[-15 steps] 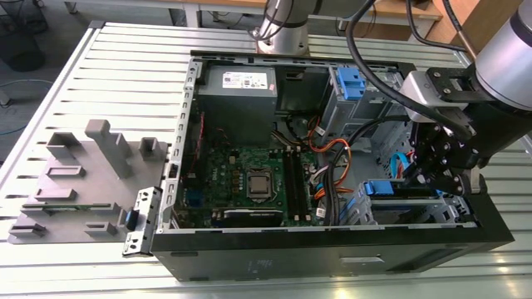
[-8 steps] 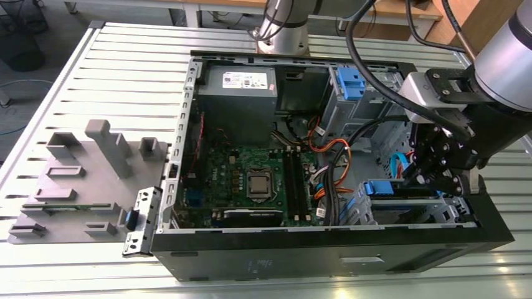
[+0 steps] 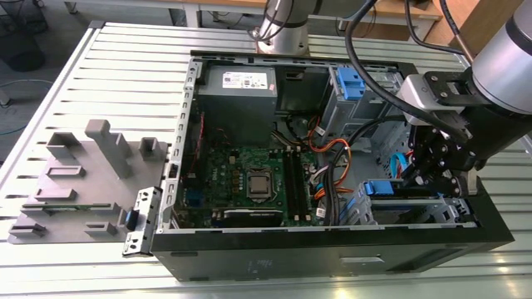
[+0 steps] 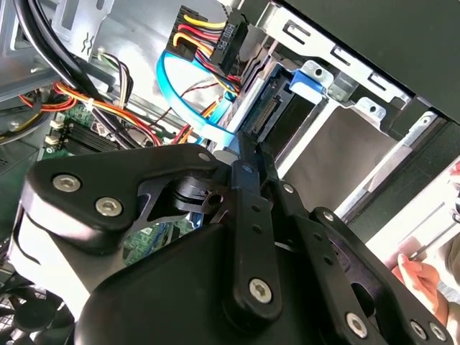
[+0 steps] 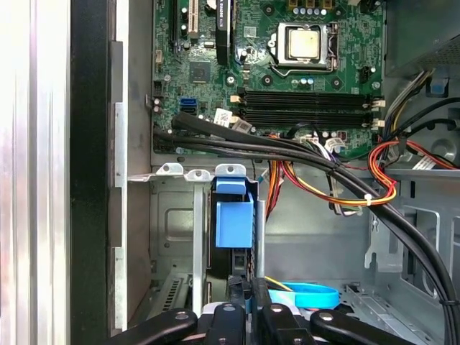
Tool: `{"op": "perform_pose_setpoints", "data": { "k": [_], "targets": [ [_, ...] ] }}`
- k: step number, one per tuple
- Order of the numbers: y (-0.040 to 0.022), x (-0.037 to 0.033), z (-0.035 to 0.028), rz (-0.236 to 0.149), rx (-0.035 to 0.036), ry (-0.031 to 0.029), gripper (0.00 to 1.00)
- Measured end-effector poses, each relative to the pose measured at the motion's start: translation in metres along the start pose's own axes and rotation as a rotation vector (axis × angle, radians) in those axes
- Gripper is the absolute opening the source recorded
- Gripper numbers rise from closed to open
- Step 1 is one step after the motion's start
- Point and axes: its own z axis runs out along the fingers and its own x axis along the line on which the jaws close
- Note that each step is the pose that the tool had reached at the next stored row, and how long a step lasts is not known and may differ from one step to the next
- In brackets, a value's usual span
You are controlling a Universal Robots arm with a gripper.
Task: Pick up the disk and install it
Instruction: 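Insert the first disk wire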
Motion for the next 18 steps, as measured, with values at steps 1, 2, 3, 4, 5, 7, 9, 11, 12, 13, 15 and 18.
{"op": "perform_pose_setpoints", "data": {
  "k": [1, 2, 3, 4, 5, 7, 9, 11, 12, 13, 15, 18],
  "targets": [
    [0.0000, 0.0000, 0.0010, 0.000, 0.0001, -0.0004, 0.16],
    [0.0000, 0.0001, 0.0020, 0.000, 0.0001, -0.0002, 0.16],
    [0.0001, 0.0001, 0.0029, 0.000, 0.0001, 0.0003, 0.16],
    [0.0001, 0.0001, 0.0035, 0.000, 0.0001, 0.0008, 0.16],
    [0.0002, 0.0002, 0.0039, 0.000, 0.0001, 0.0011, 0.16],
    [0.0002, 0.0002, 0.0042, 0.000, 0.0001, 0.0007, 0.16],
    [0.0002, 0.0002, 0.0045, 0.000, 0.0001, 0.0002, 0.16],
    [0.0002, 0.0001, 0.0047, 0.000, 0.0002, -0.0006, 0.16],
    [0.0002, 0.0001, 0.0051, 0.000, 0.0003, -0.0012, 0.17],
    [0.0002, 0.0002, 0.0051, 0.000, 0.0003, -0.0009, 0.17],
    [0.0002, 0.0002, 0.0048, 0.000, 0.0001, -0.0004, 0.24],
    [0.0001, 0.0000, 0.0003, 0.000, 0.0002, -0.0006, 0.24]
  ]
}}
